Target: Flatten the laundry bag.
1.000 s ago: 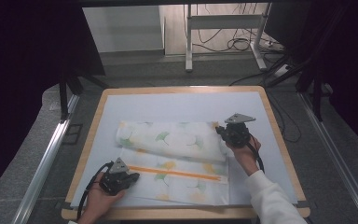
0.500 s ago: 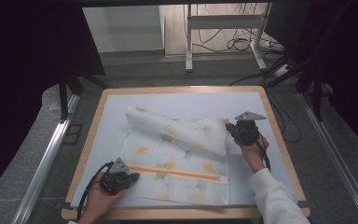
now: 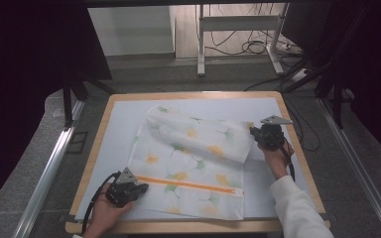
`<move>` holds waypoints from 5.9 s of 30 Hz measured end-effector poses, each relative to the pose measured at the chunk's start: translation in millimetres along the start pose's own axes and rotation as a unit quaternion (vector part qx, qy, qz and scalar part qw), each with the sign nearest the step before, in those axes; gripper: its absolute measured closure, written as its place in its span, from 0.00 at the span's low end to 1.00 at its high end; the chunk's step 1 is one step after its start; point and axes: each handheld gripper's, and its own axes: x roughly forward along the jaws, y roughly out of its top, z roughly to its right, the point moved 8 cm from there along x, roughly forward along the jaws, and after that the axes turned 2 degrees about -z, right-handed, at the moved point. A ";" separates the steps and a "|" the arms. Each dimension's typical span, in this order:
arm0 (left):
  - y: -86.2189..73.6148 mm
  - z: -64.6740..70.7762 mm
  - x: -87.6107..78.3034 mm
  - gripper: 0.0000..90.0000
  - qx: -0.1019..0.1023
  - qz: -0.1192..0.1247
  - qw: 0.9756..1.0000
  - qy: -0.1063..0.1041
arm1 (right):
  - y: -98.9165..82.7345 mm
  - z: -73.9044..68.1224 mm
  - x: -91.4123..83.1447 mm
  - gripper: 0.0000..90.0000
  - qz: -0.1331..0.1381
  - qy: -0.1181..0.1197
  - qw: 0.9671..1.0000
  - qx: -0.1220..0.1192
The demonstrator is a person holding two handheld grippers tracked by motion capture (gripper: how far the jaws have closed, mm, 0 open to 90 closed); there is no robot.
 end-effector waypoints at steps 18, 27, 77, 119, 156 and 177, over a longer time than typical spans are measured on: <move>0.0 -0.8 0.0 1.00 -0.005 0.000 1.000 -0.005 | 6.3 36.8 40.1 0.64 -0.016 -0.021 0.998 0.052; 0.0 -0.3 -0.1 1.00 -0.003 0.001 1.000 -0.005 | 11.1 19.8 2.9 0.53 -0.005 0.022 0.997 0.074; 39.4 -85.9 26.4 0.30 -0.086 0.003 0.990 0.115 | -78.9 -81.5 -47.0 0.44 -0.103 0.102 0.989 -0.024; 43.3 -72.7 22.1 0.99 -0.060 0.020 0.994 0.092 | -79.3 -88.4 -22.2 0.42 -0.123 0.076 0.989 -0.038; 68.7 23.7 24.7 0.99 0.015 0.039 0.999 -0.005 | -69.9 -45.3 -32.9 0.99 -0.118 0.048 0.991 -0.036; 63.4 -6.7 34.5 0.99 -0.024 0.023 0.999 0.021 | -64.6 -18.8 -41.7 0.99 -0.114 0.018 0.993 -0.033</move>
